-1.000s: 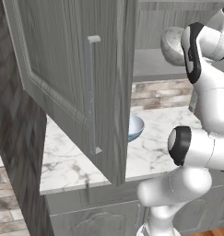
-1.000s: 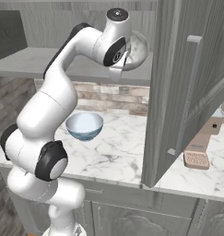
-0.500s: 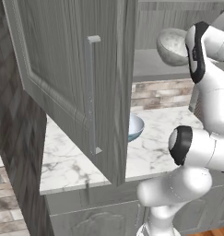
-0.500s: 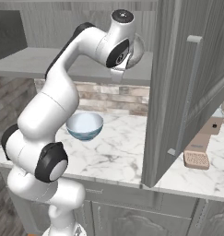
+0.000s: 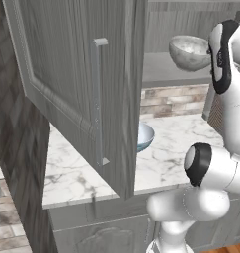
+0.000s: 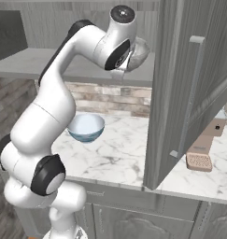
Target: Open the cabinet. Pick the bowls from the counter and place them in the cabinet. Then close the cabinet.
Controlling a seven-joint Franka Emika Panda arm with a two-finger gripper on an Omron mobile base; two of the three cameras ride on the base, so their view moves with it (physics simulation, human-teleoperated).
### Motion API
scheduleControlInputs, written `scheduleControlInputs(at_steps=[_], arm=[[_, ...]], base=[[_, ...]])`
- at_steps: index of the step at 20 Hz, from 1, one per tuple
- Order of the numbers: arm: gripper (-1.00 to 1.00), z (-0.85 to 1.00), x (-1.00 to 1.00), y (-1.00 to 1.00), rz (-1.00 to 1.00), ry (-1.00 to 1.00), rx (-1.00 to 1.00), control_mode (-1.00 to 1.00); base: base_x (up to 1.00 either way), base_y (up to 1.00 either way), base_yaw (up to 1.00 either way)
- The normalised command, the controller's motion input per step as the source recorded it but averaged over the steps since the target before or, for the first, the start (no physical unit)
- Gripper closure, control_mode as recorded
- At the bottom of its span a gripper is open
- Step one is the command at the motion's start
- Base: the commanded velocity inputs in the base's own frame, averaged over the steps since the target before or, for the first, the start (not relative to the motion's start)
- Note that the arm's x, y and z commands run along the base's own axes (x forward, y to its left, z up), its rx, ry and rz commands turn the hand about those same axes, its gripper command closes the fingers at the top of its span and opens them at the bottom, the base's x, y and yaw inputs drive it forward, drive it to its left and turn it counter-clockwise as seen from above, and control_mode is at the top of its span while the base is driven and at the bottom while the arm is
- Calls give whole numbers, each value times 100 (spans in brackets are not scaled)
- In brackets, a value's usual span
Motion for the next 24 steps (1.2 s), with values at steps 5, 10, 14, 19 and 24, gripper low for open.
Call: scheduleControlInputs(at_steps=[5, 10, 14, 19, 24], arm=[[-100, 0, -90, 4, 0, -1, 0, -100], [-100, -29, -100, 19, 0, 0, -2, -100], [-100, -28, -97, 28, 2, 0, -6, -100], [-100, -45, -92, 15, 6, 0, -9, -100], [-100, -35, -62, 5, 12, 0, -9, -100]], base=[[0, 0, 0], [0, 0, 0], [0, 0, 0], [0, 0, 0], [0, 0, 0]])
